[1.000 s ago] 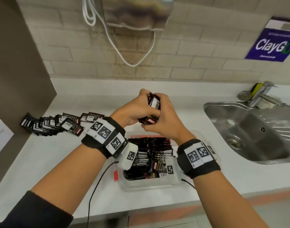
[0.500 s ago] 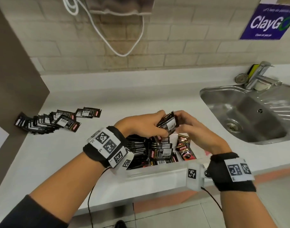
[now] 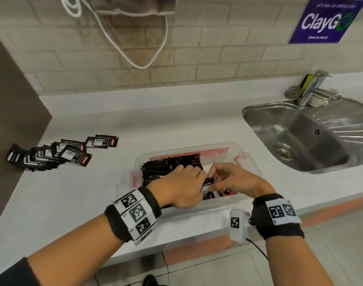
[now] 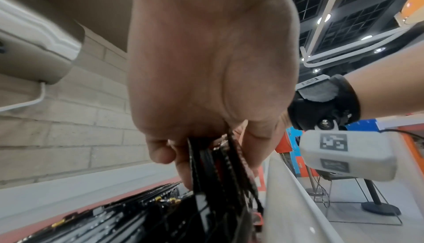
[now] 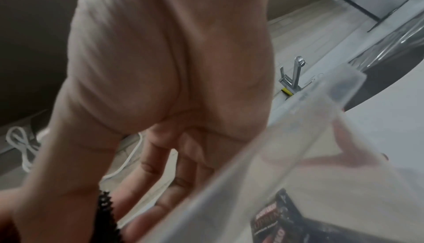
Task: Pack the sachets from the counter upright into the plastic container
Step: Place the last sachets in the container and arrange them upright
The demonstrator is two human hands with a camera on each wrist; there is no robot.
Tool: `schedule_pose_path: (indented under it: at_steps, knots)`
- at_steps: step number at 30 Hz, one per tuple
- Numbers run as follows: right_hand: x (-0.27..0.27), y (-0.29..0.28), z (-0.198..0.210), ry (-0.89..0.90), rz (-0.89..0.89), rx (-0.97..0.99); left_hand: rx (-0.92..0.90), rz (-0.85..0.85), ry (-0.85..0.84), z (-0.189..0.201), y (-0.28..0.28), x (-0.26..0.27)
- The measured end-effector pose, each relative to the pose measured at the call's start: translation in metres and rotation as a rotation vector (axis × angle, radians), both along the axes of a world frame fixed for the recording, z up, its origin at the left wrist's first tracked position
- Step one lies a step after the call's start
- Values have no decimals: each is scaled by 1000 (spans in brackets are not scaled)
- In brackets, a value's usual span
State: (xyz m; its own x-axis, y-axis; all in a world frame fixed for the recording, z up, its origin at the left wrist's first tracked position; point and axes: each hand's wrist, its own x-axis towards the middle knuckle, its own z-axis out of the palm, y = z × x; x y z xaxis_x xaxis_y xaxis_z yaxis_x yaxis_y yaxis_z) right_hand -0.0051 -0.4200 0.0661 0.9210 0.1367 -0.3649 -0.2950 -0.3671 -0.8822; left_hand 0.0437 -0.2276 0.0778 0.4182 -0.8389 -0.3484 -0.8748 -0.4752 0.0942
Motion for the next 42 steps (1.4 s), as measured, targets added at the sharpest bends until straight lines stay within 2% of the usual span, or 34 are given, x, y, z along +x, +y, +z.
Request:
schedule_pose_path:
  at_steps: [5, 8, 12, 18, 23, 32, 36, 39, 42]
  knots:
    - [4, 4, -7, 61, 43, -78, 41, -1, 0, 0, 2, 0]
    - [5, 1, -7, 107, 33, -74, -31, 53, 64, 3, 1, -3]
    - [6, -3, -7, 125, 32, -126, -78, 52, 45, 5, 0, -1]
    - [6, -1, -12, 188, 42, -124, -64, 47, 155, 7, 3, 7]
    - [10, -5, -17, 177, -97, -121, -11, 43, 152, 3, 4, 6]
    - [12, 5, -23, 195, -180, -37, -87, 83, 85, 1, 9, 8]
    - [16, 3, -24, 170, -265, -68, -148, 113, -45, 0, 9, 10]
    - [20, 10, -27, 160, -246, -77, -83, 101, -113, -3, 10, 11]
    - [20, 11, -28, 174, -251, -70, -27, 96, -77, -5, 14, 13]
